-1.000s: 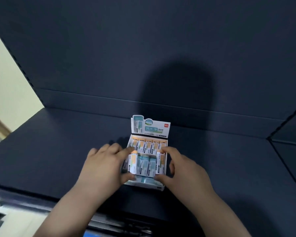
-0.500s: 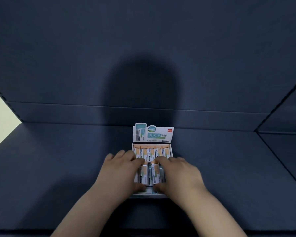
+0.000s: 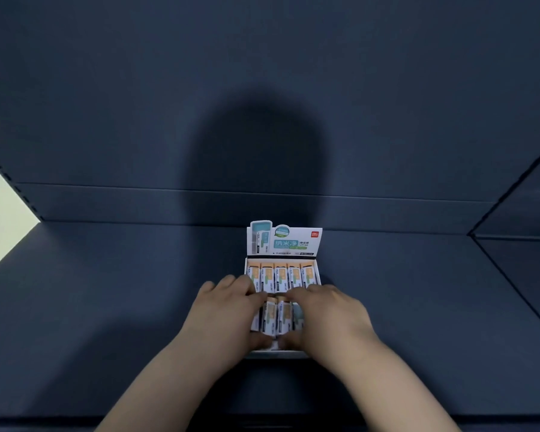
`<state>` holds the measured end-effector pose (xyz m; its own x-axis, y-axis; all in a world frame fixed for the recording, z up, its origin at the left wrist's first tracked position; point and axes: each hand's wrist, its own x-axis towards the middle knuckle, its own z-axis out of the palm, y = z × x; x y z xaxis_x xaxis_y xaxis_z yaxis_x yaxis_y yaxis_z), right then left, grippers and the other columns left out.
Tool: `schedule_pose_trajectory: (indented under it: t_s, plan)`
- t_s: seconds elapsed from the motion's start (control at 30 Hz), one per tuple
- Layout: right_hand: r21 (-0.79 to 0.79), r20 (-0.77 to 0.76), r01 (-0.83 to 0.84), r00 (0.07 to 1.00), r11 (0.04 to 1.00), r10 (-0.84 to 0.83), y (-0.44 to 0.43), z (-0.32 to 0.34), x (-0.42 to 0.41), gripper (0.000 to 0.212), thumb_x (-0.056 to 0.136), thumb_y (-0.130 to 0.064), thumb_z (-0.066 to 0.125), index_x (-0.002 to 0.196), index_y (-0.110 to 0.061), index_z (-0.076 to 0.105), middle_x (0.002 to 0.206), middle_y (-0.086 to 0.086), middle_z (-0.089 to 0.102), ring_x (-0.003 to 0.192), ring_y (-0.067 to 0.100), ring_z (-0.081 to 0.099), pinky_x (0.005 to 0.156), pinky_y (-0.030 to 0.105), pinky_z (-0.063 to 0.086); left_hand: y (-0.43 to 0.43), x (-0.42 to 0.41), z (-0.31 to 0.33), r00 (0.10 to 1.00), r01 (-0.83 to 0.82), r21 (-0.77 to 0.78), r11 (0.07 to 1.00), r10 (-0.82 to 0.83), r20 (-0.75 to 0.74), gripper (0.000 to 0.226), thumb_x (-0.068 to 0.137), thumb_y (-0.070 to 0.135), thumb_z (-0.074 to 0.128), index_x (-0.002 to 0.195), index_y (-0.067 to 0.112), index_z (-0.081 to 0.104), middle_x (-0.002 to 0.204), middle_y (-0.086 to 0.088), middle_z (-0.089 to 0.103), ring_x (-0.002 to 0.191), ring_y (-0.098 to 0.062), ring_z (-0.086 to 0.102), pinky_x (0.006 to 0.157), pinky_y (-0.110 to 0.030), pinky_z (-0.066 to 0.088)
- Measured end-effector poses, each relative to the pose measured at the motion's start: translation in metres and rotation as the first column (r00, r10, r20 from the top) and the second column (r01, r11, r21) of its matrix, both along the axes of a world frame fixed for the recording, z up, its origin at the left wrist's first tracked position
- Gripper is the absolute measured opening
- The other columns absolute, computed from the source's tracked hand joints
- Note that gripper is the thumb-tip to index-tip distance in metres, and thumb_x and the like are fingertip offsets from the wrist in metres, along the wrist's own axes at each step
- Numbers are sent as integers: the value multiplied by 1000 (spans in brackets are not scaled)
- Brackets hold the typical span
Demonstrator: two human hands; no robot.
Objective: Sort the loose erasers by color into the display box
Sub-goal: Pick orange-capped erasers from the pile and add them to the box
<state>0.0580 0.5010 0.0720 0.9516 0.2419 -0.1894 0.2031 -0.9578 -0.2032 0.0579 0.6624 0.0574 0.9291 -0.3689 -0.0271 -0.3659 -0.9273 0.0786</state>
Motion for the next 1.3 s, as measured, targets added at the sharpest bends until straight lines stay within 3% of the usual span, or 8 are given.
schedule_pose_trajectory:
  t_s: [0.17, 0.5, 1.03, 1.3]
  plan:
    - [11, 22, -5, 1000, 1000, 4, -6, 5, -2, 50, 80, -49, 64, 125, -32, 49, 123, -6, 54, 118, 16, 46, 85, 27, 41, -3, 0, -2, 1000, 8, -5, 1000, -8, 21, 69, 78, 64, 53, 139, 39, 33, 123, 12, 40, 116, -12, 35, 91, -30, 26]
    - [10, 13, -19, 1000, 1000, 19, -6, 1, 0, 43, 84, -50, 58, 122, -30, 54, 120, -5, 56, 117, 17, 46, 87, 28, 42, -5, -2, -2, 998, -41, -61, 997, 44, 50, 61, 76, 63, 54, 131, 35, 46, 119, 11, 46, 112, -13, 42, 87, -31, 29]
    - [32, 27, -22, 999, 999, 21, -5, -4, 3, 38, 84, -53, 58, 113, -28, 59, 115, -5, 58, 112, 17, 49, 84, 29, 43, -5, 0, -1, 997, -63, -8, 998, 63, 46, 63, 80, 63, 52, 136, 38, 36, 126, 13, 40, 118, -11, 38, 93, -27, 29]
    - [140, 87, 23, 996, 990, -36, -21, 0, 4, 41, 85, -56, 55, 122, -39, 55, 116, -12, 56, 110, 11, 51, 82, 24, 41, -4, 1, 6, 997, -67, -38, 997, 68, 28, 63, 80, 67, 49, 136, 40, 37, 124, 14, 41, 117, -9, 38, 92, -27, 29]
